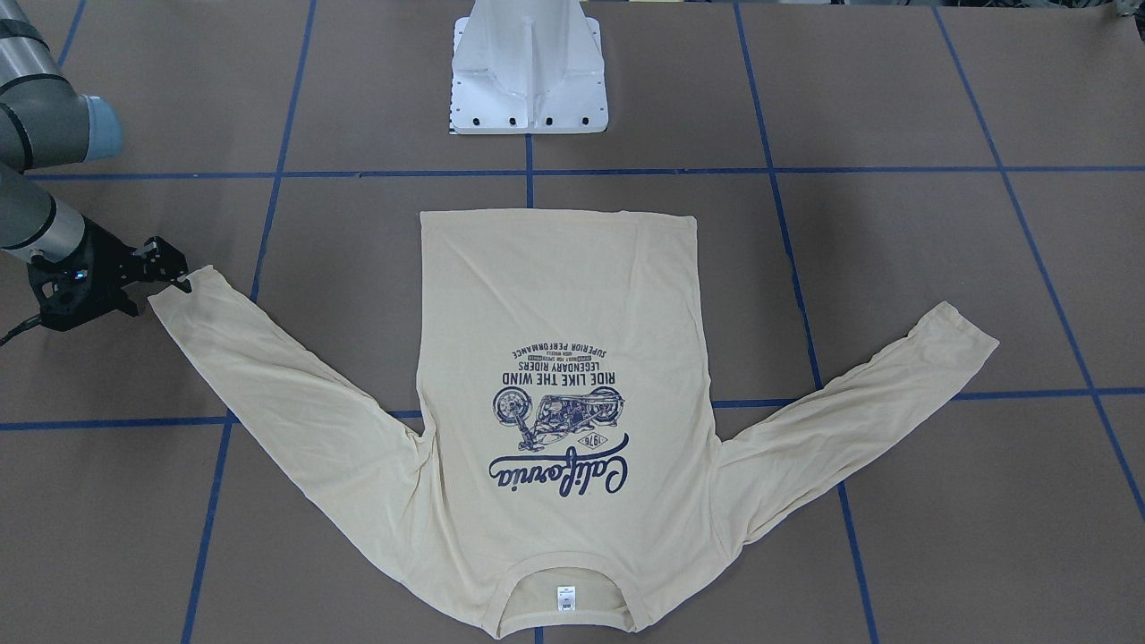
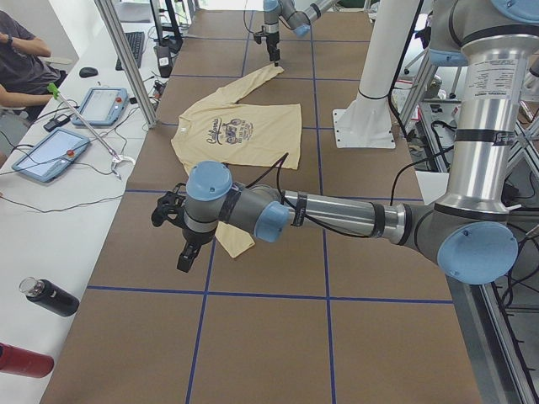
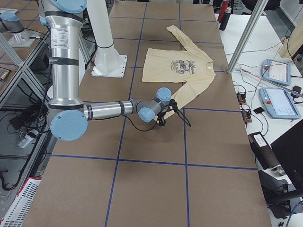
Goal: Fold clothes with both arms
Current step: 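Lower the right gripper to the cuff of the sleeve nearest it and grasp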
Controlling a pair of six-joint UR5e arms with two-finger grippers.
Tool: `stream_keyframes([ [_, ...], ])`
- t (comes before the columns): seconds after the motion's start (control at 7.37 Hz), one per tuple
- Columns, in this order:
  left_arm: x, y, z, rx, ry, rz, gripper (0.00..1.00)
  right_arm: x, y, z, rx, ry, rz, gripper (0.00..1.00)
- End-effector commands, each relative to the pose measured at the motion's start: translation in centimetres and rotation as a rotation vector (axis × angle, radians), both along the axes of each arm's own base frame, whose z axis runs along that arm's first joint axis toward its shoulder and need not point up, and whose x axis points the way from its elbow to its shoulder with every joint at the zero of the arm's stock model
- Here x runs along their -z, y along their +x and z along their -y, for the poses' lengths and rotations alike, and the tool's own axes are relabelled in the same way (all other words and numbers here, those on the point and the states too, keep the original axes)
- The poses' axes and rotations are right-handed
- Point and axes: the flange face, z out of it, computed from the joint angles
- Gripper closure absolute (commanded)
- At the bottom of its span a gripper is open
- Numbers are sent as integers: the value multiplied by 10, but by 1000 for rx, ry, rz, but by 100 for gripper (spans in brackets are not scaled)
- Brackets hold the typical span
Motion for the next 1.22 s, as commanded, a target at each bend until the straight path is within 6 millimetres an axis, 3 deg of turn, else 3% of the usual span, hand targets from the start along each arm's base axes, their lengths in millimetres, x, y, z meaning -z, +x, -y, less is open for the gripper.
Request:
stream_keyframes([
  [0.0, 1, 0, 1, 0, -1, 0, 0, 1, 0, -1, 1, -8, 4, 47],
  [0.81, 1, 0, 1, 2, -4, -1, 0, 7, 1, -3, 9, -22, 24, 100],
  [1.08, 4, 0, 3, 12, -7, -5, 0, 2, 9, -12, 1, -33, 18, 100],
])
